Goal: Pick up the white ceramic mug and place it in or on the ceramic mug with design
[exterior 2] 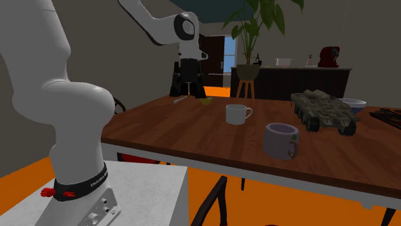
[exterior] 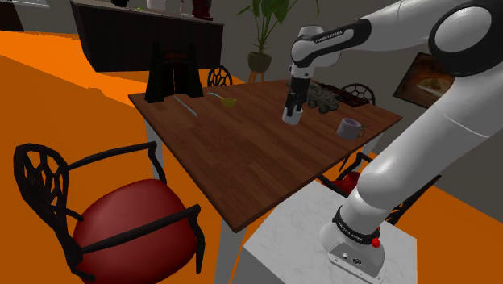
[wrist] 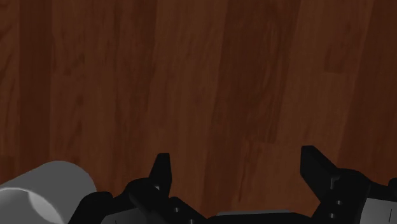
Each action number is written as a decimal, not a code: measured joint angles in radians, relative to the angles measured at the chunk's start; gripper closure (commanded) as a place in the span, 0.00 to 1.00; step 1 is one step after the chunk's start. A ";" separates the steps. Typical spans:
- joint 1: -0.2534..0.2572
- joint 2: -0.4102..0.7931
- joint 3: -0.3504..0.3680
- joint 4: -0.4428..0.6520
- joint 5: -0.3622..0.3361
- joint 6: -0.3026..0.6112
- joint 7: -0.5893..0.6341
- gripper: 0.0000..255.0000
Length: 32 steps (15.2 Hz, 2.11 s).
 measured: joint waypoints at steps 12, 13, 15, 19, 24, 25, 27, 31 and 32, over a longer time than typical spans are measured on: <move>-0.092 0.414 -0.088 0.359 0.138 0.106 -0.233 0.00; -0.104 0.443 -0.090 0.391 0.151 0.105 -0.250 0.00; -0.131 0.508 -0.092 0.463 0.179 0.103 -0.286 0.00; -0.145 0.549 -0.089 0.472 0.197 0.138 -0.302 0.00; -0.149 0.576 -0.084 0.447 0.208 0.187 -0.308 0.00; -0.150 0.577 -0.084 0.446 0.209 0.189 -0.308 0.00; -0.150 0.578 -0.084 0.446 0.209 0.191 -0.309 0.00; -0.150 0.578 -0.084 0.446 0.209 0.191 -0.309 1.00; -0.150 0.578 -0.084 0.446 0.209 0.191 -0.309 1.00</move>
